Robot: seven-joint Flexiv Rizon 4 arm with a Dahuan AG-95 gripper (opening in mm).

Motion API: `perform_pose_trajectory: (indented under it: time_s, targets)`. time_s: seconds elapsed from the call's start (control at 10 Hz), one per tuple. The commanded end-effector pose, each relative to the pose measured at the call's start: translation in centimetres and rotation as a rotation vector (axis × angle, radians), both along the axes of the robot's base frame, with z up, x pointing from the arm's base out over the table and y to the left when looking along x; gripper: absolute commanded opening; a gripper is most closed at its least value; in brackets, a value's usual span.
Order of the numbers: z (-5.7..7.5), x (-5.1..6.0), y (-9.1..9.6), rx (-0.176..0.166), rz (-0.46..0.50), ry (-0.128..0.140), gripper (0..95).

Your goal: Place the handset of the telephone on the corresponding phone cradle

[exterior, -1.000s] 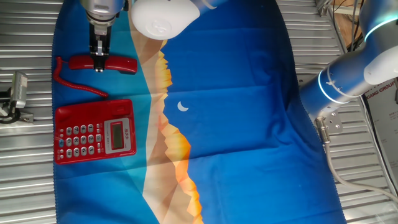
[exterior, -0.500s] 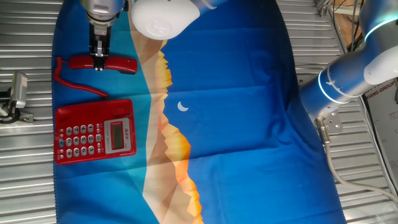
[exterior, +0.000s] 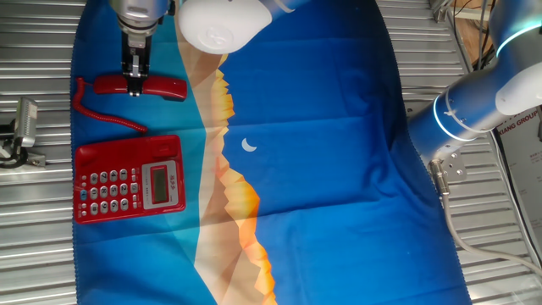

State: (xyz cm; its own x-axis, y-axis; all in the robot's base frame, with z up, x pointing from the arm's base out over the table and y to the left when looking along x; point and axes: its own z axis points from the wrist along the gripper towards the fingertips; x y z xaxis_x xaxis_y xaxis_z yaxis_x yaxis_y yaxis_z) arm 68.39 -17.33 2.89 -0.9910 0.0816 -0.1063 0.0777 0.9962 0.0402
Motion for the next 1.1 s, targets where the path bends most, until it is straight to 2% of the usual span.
perform_pose_trajectory:
  time_s: [0.1,1.1]
  targets:
    - [0.02,0.0,0.0,0.001,-0.011,0.001,57.0]
    - [0.01,0.03,-0.01,0.006,-0.025,0.002,57.0]
